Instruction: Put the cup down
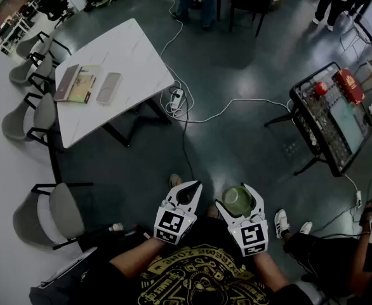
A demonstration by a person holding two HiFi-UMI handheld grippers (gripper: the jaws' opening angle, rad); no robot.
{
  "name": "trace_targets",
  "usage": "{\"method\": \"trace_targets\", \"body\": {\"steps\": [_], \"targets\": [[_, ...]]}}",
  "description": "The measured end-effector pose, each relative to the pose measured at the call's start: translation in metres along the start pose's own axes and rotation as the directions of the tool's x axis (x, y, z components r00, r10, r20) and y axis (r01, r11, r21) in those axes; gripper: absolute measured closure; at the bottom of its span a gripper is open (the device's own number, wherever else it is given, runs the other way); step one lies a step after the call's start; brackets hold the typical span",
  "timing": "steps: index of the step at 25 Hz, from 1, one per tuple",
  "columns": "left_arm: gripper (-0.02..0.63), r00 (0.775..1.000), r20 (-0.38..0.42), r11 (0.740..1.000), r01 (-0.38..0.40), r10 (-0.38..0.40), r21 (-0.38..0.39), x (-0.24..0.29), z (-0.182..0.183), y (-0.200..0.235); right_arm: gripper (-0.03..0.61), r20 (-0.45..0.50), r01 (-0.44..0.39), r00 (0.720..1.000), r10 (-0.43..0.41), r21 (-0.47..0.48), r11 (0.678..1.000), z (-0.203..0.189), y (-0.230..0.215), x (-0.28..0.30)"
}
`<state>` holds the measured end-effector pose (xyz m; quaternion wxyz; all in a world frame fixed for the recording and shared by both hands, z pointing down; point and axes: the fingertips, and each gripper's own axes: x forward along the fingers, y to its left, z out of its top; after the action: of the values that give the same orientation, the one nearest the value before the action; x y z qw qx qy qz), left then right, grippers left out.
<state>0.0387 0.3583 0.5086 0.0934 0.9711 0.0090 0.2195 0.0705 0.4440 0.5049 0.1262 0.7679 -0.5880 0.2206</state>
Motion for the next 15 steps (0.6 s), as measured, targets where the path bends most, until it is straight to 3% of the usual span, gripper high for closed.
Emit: {"method": "trace_targets", "body": {"steps": [15], "targets": [[0.607, 1.000, 0.027, 1.000, -0.013, 0.014, -0.009, -0.019, -0.005, 0.010, 0.202, 0.004, -0.006, 1.000, 0.006, 0.005, 1.000, 0.002, 0.019, 0.005]]}}
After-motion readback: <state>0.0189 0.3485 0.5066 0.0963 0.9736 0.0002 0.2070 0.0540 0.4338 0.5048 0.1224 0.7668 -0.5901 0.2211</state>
